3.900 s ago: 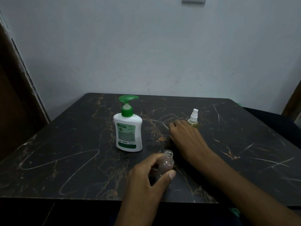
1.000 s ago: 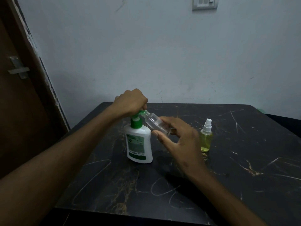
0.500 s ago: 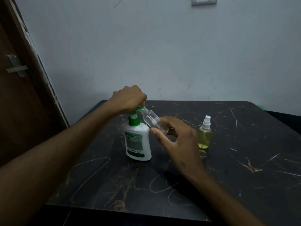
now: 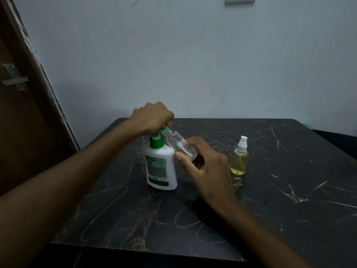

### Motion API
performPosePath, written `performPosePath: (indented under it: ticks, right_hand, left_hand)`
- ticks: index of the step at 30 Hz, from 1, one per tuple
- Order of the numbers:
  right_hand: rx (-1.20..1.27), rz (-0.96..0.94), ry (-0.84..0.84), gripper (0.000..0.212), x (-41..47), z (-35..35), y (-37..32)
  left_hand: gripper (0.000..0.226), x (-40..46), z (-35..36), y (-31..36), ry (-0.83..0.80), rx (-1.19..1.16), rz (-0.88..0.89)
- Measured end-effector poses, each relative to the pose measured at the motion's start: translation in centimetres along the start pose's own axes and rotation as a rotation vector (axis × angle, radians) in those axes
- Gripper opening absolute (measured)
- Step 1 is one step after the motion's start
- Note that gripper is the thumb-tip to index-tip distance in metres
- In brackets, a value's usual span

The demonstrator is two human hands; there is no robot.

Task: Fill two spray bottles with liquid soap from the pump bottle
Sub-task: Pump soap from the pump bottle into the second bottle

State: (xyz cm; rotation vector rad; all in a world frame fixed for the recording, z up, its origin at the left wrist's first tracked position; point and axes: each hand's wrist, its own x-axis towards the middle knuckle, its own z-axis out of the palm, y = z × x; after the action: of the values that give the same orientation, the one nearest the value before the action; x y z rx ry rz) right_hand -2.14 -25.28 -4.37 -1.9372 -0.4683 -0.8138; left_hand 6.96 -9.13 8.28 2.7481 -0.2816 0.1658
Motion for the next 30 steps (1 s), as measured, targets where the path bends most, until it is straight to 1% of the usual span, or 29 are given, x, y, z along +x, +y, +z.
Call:
performPosePath:
  ticks: [4,7,10,14,19,23,27,30]
  right_hand:
    - [0.0,-0.003,-0.004,0.025,-0.1,0.0,0.1]
    - [-0.012,-0.017,-0.017,0.025,-0.3,0.0,0.2]
    - [-0.031,-0.013,-0.022,0.023,-0.2,0.0,0.3]
    - [-0.065,-0.023,-0.039,0.02,-0.3,0.0,0.6]
    - [-0.098,-0.049,-0.058,0.026,-0.3,0.2,0.9]
    - [-0.11,-0.047,-0.059,0.026,-0.3,0.4,1.2]
    - [-0.1,-0.051,-0.055,0.029,-0.3,0.6,1.3]
    - [-0.084,-0.057,-0.029,0.03,-0.3,0.6,1.3]
  left_hand:
    - [0.031,-0.4,-0.6,0.2,0.007,-0.003,-0.004]
    - [0.038,-0.5,-1.1,0.2,0.013,-0.014,-0.002]
    - [0.031,-0.3,-0.5,0.2,-0.003,0.007,0.031]
    - [0.029,-0.2,-0.3,0.1,0.012,0.029,0.02]
    - [0.043,-0.6,-1.0,0.5,0.01,-0.003,0.022]
    - [0.032,-0.5,-0.4,0.3,-0.013,0.001,0.035]
    - [0.044,-0.8,-0.9,0.4,-0.017,0.0,0.026]
    - [0.045,-0.8,-1.2,0.7,-0.017,-0.011,0.018]
